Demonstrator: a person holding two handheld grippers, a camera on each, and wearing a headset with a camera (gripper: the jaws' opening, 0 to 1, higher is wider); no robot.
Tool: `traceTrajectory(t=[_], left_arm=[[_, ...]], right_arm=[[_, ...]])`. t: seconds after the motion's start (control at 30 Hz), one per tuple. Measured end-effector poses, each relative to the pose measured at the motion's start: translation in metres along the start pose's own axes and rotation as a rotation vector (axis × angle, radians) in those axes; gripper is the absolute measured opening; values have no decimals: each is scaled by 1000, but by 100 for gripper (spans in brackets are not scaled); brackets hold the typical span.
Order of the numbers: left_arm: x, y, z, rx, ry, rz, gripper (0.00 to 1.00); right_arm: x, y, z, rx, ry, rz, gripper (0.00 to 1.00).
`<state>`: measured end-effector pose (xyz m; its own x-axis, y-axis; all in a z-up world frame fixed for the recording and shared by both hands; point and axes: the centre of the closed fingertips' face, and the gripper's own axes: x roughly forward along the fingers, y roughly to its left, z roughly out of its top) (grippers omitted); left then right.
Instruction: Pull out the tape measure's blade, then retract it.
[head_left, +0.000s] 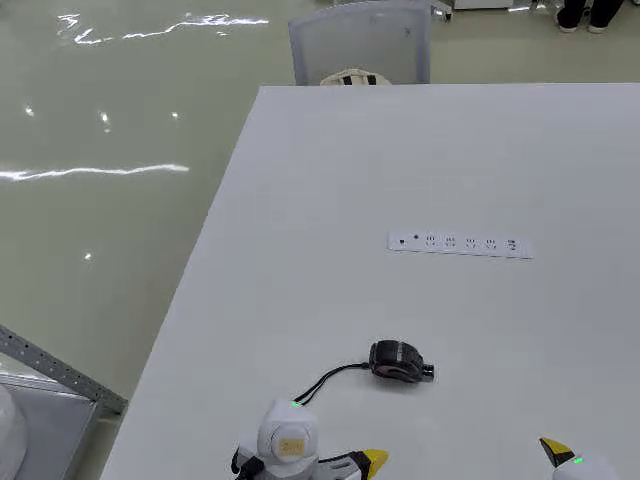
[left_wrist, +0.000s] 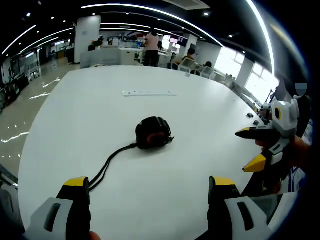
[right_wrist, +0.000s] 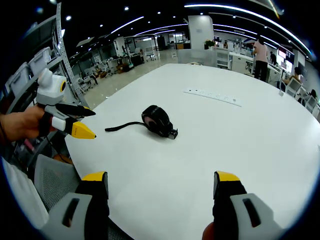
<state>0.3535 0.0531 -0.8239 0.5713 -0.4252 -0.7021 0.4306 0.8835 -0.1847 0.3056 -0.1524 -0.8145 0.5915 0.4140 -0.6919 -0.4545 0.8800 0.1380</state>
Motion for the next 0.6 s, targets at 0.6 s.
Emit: traceTrajectory(t=[0.6], left_arm=[[8,2,6,13,15,0,95]], right_arm=[[9,-7,9,-35,5,17,88]])
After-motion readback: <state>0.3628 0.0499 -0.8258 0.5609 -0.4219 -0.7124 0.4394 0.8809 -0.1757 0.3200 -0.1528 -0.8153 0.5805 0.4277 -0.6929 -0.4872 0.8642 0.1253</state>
